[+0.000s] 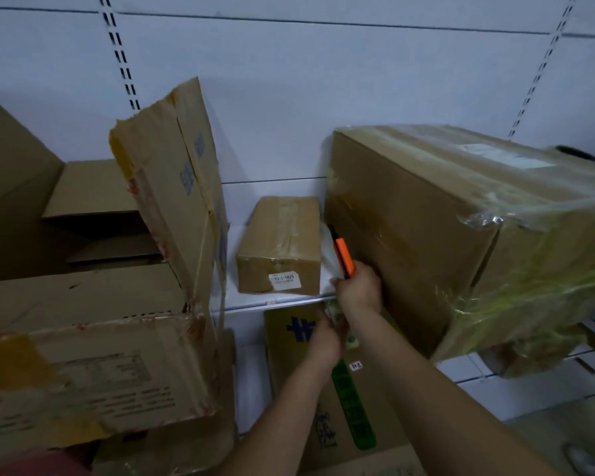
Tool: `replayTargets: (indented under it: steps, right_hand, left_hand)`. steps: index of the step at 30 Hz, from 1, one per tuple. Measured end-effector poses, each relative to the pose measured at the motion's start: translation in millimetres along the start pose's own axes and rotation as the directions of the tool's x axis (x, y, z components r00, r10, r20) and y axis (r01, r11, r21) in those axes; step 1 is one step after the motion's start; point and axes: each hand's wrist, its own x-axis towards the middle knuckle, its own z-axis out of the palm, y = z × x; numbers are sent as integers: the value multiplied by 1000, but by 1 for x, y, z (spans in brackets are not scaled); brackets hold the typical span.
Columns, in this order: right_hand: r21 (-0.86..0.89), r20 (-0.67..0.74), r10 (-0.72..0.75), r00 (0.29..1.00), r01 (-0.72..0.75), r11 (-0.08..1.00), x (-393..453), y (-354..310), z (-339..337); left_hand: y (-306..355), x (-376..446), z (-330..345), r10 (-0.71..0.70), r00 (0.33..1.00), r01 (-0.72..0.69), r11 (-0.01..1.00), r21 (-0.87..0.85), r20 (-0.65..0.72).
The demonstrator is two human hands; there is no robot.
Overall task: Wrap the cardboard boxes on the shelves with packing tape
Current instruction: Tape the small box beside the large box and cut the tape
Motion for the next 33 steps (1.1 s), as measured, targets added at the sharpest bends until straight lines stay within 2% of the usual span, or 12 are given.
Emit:
replayTargets:
  steps: [2,5,7,8,10,12,14,17,21,26,29,33]
  right_hand:
    - [-26,15,37,999,-36,999,1,-2,-1]
    - [-119,-20,21,1000,-23,993,-4,-8,-2]
    - [-180,-45,13,999,-21,983,-5,-13,-2]
    - [-181,-33,16,999,-21,983,-4,-15,-2]
    - [-123,1,36,999,-36,992,-2,-17,-6]
    - [-53,-33,33,999,-35,998,-4,-17,-12]
    - [-33,-127,-50,991,46,998,-11,-19,-18]
    - [113,-138,-158,978,174,978,-16,-28,-19]
    - [357,44,-165,985,139,924,-19,-44,-14]
    - [433,228,-121,966,11,901,-18,-44,-8]
    - [475,292,-48,955,-101,874,-15,-46,-11]
    - [466,325,-39,945,-124,876,-22,-45,-17]
  left_hand:
    - [0,-3,-3,47,999,-47,999,-5,-17]
    - [7,-16,-11,-5,999,6,1000,5,-45]
    - [1,-26,-24,111,975,-84,986,142,-194]
    - [-1,-32,-34,215,928,-147,962,231,-303]
    - [2,-41,-52,431,768,-242,881,407,-475]
    - [17,-47,-67,586,611,-289,791,539,-532]
    - [38,-45,-76,638,556,-281,747,602,-533]
    - [53,-24,-80,594,616,-180,745,642,-518]
    - [44,0,-86,471,740,-92,778,622,-479]
    - [43,6,-95,566,670,-141,733,665,-481]
    - [44,4,-95,576,667,-128,713,689,-473]
    - [43,-8,-96,573,662,-98,705,702,-483]
